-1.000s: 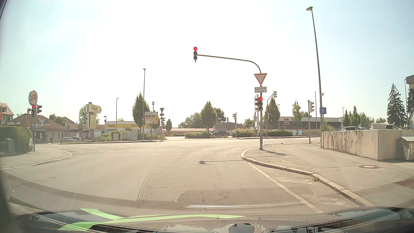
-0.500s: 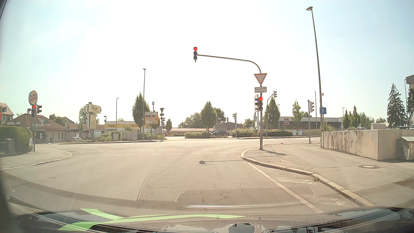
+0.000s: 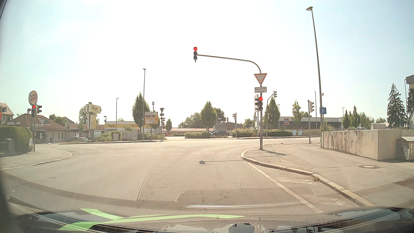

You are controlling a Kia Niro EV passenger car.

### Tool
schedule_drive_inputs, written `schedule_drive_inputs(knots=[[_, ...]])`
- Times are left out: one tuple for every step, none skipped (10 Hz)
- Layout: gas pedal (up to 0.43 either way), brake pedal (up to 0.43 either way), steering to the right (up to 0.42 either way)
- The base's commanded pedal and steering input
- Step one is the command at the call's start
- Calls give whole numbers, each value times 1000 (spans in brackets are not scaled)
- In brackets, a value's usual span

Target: Follow the waypoints while adhering to traffic rules and regulations

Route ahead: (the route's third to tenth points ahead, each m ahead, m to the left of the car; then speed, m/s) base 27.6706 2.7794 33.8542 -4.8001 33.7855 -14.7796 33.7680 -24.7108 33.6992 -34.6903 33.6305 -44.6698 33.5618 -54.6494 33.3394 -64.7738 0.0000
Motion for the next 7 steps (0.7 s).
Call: schedule_drive_inputs(knots=[[0, 311, -16], [0, 311, -16], [0, 311, -16], [0, 311, -16], [0, 311, -16], [0, 311, -16], [0, 311, -16]])
